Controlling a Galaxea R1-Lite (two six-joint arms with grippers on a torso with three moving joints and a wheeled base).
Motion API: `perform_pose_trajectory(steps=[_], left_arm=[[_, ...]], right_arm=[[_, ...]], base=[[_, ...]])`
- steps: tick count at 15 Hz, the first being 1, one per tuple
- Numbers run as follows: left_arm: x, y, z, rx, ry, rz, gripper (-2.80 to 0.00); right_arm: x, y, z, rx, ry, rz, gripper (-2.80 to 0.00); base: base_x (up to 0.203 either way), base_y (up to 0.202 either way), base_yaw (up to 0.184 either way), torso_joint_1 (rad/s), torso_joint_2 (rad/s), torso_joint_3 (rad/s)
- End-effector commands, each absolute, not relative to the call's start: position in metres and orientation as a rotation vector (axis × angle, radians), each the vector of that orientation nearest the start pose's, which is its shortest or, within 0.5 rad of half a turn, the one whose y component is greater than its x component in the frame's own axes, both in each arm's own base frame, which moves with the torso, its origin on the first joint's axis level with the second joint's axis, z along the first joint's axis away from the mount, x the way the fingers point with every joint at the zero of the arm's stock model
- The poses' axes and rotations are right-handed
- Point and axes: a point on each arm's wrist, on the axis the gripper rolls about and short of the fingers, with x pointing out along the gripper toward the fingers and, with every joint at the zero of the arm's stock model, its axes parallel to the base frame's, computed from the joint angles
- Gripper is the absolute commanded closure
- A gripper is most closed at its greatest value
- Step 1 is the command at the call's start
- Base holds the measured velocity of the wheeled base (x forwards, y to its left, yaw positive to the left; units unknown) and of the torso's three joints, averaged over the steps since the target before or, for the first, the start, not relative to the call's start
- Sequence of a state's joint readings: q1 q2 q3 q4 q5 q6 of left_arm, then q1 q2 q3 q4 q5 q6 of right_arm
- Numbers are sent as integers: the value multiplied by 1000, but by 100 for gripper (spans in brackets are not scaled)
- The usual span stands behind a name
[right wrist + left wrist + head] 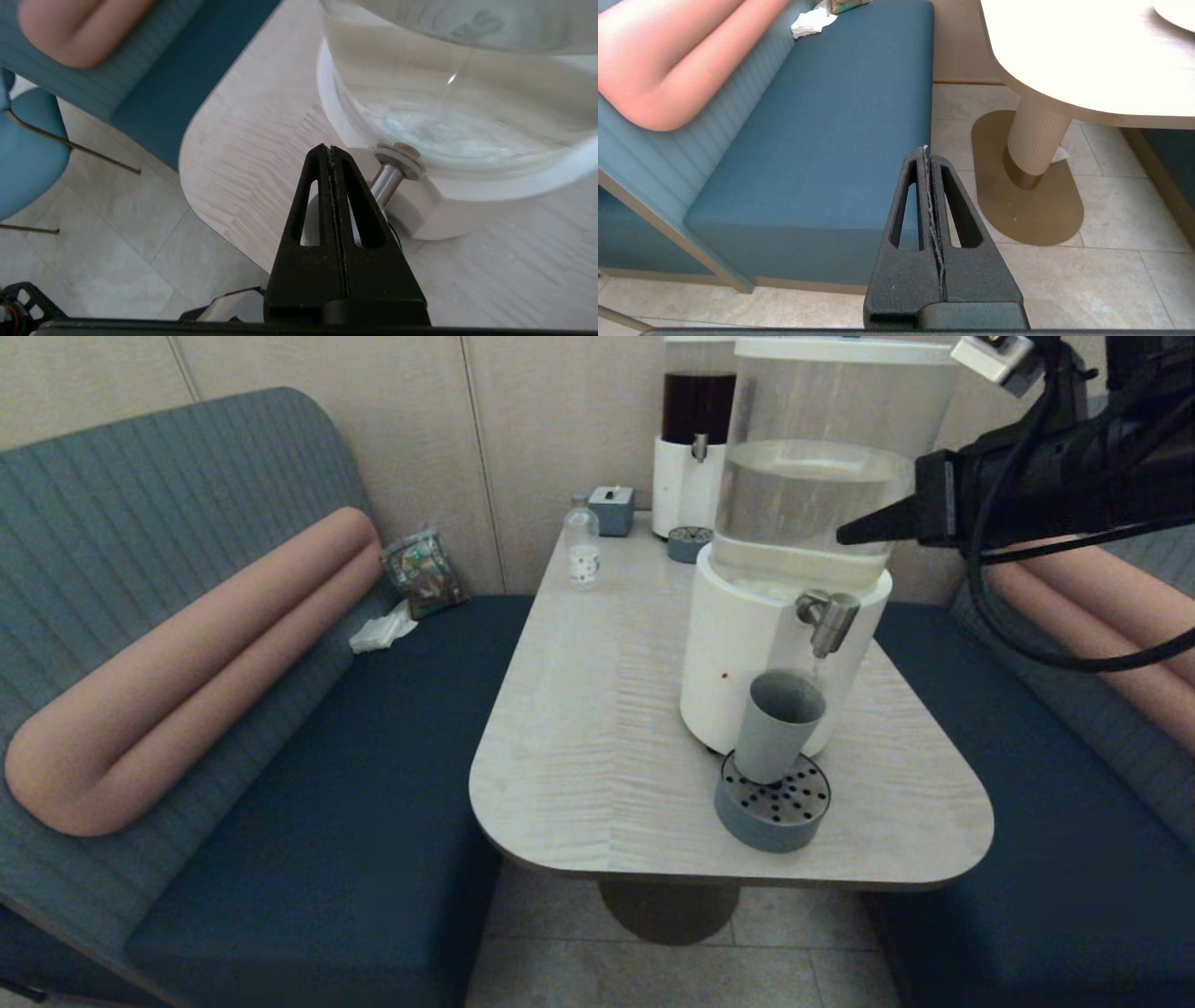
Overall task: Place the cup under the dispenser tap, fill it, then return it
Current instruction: Turn on the faucet, then turn off the faucet
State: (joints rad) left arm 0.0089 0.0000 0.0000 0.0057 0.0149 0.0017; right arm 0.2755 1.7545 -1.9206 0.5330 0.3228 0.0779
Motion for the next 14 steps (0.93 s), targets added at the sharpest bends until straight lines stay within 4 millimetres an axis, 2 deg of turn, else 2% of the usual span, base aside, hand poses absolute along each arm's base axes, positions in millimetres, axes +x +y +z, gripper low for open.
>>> perform_pose_trajectory(steps=[1, 3, 5, 7, 9, 11, 14], left_arm=[[-23, 0, 74, 2, 9, 25, 0], [-23, 0, 74, 2, 9, 25, 0], [-23, 0, 74, 2, 9, 25, 0], [-23, 0, 74, 2, 9, 25, 0], [-23, 0, 74, 2, 9, 25, 0], [-23, 0, 74, 2, 9, 25, 0], [-23, 0, 74, 2, 9, 25, 0]], right_arm=[[268, 83, 380, 84, 339, 579, 0], [232, 71, 395, 83, 284, 575, 0], [186, 57, 406, 80, 222, 568, 0], [142, 40, 405, 78, 179, 534, 0], [101, 24, 395, 76, 150, 476, 0], [66, 13, 375, 80, 146, 399, 0], [6, 7, 343, 67, 87, 335, 0]], base=[[0, 0, 0, 0, 0, 0], [0, 0, 0, 0, 0, 0], [0, 0, 0, 0, 0, 0], [0, 0, 0, 0, 0, 0], [0, 0, 0, 0, 0, 0], [0, 0, 0, 0, 0, 0], [0, 0, 0, 0, 0, 0]])
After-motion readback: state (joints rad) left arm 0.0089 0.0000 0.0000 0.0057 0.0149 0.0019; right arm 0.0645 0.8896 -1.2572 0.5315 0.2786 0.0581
